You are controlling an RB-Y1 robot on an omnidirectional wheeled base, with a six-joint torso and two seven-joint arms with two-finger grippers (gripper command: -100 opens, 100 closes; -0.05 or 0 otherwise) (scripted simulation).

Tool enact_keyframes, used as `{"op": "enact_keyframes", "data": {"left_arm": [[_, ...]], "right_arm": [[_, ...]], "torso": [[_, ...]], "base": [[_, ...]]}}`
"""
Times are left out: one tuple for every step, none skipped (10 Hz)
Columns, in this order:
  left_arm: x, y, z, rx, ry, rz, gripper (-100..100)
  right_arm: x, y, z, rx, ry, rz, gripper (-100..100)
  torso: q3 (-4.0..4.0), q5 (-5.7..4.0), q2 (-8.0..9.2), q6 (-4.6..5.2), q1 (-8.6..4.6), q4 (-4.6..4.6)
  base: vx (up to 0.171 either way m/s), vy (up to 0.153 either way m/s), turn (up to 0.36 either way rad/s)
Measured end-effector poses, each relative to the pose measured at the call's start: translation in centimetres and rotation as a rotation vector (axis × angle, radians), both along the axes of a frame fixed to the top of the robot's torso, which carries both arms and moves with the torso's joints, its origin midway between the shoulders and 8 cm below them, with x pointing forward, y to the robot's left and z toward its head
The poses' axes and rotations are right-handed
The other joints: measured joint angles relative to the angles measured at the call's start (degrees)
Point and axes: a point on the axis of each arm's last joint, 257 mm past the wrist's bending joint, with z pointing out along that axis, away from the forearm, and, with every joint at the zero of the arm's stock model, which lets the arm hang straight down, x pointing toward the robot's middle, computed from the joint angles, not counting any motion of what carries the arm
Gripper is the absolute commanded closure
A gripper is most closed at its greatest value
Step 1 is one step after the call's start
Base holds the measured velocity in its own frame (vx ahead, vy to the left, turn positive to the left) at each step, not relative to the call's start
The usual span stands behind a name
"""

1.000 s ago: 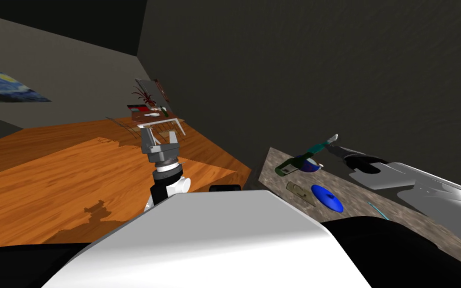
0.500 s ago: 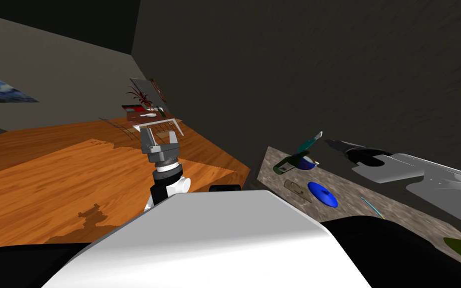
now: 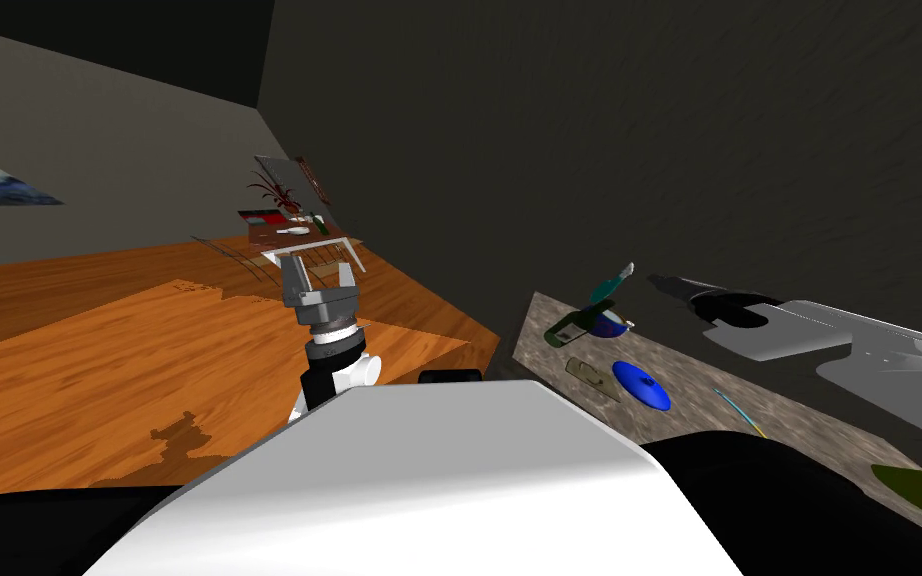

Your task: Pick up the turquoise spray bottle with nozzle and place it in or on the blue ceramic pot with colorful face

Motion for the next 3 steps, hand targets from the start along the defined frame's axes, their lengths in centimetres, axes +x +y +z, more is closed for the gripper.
{"op": "enact_keyframes", "data": {"left_arm": [[0.00, 0.00, 0.00, 0.000, 0.000, 0.000, 0], [0.00, 0.00, 0.00, 0.000, 0.000, 0.000, 0], [0.00, 0.00, 0.00, 0.000, 0.000, 0.000, 0]], "right_arm": [[0.00, 0.00, 0.00, 0.000, 0.000, 0.000, 0], [0.00, 0.00, 0.00, 0.000, 0.000, 0.000, 0], [0.00, 0.00, 0.00, 0.000, 0.000, 0.000, 0]], "torso": [[0.00, 0.00, 0.00, 0.00, 0.00, 0.00], [0.00, 0.00, 0.00, 0.00, 0.00, 0.00], [0.00, 0.00, 0.00, 0.00, 0.00, 0.00]], "base": [[0.000, 0.000, 0.000], [0.000, 0.000, 0.000], [0.000, 0.000, 0.000]]}}
